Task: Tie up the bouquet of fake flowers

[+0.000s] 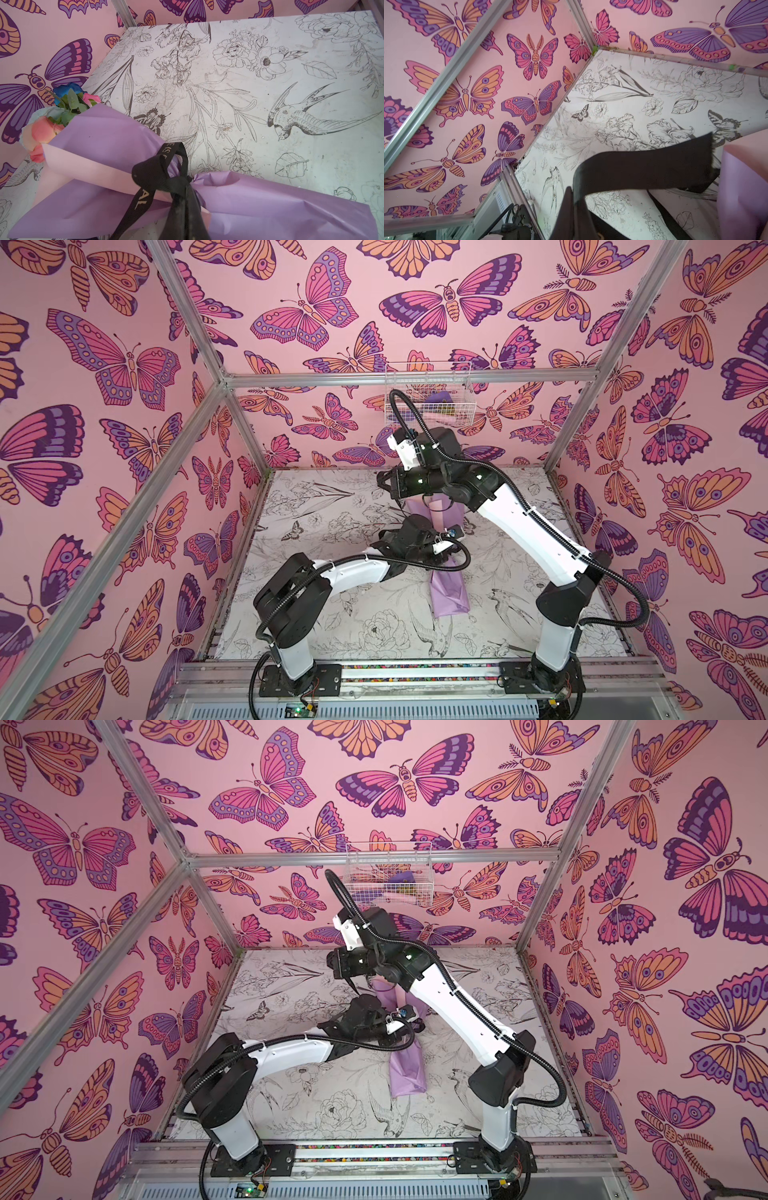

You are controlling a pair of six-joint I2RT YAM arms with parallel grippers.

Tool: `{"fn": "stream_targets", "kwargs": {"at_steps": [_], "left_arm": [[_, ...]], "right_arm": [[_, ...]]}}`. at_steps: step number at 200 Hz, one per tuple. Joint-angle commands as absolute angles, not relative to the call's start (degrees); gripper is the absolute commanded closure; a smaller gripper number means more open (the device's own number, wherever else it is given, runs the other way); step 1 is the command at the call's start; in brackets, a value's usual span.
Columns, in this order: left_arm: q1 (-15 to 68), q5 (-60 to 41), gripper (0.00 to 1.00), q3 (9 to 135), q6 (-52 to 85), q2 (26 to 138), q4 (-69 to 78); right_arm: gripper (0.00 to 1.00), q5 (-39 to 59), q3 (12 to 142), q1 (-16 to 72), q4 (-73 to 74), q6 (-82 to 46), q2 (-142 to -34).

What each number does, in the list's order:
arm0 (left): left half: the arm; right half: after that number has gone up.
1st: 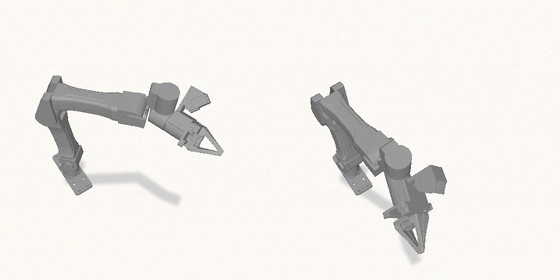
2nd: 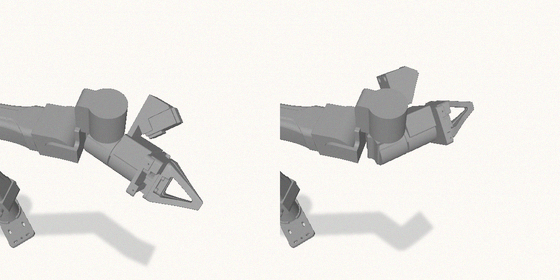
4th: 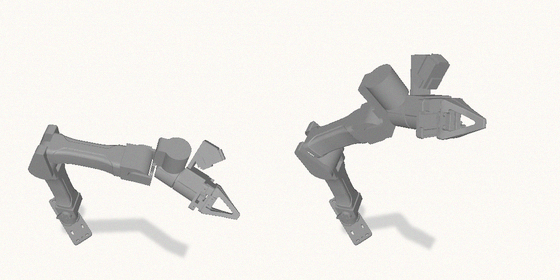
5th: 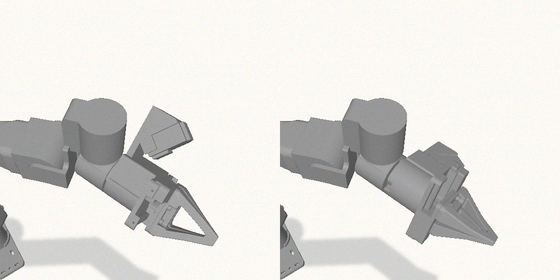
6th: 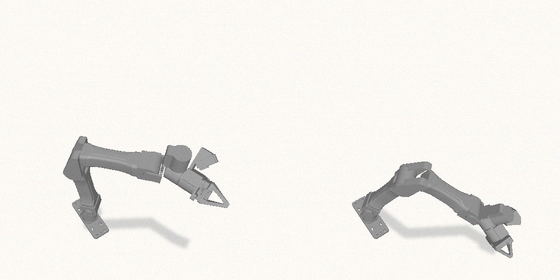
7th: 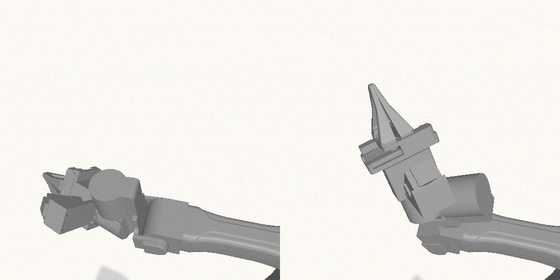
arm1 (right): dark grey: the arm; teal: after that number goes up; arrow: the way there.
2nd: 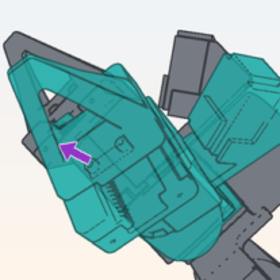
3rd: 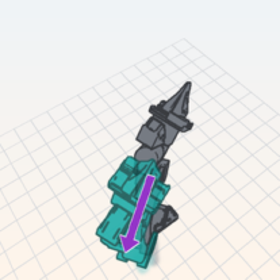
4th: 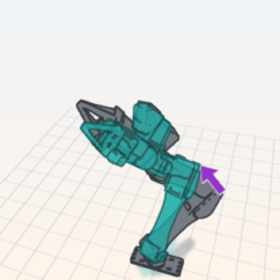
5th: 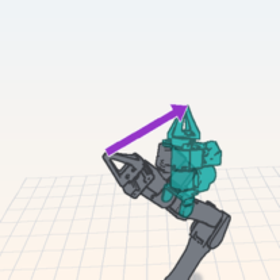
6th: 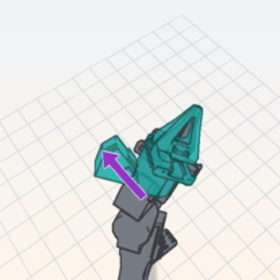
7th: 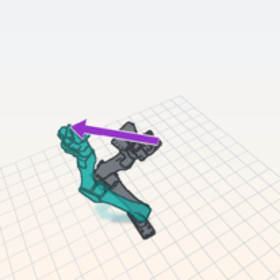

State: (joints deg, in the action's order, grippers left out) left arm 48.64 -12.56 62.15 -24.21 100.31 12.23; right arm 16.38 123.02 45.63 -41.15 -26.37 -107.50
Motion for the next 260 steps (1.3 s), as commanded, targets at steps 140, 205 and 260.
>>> {"fn": "stream_targets", "kwargs": {"at_steps": [140,205,260], "left_arm": [[50.76,-9.25,1.00,61.80,-26.18,102.73,12.94],[50.80,-8.17,1.00,61.87,-27.16,102.66,13.15],[50.39,-7.46,1.00,61.95,-26.96,102.84,13.60]], "right_arm": [[0.43,15.39,120.35,54.42,-50.43,-19.43,-107.13],[0.38,2.32,121.43,53.26,-51.83,-17.20,-101.75],[0.34,-16.20,111.05,48.70,-47.99,-19.95,-87.84]]}}
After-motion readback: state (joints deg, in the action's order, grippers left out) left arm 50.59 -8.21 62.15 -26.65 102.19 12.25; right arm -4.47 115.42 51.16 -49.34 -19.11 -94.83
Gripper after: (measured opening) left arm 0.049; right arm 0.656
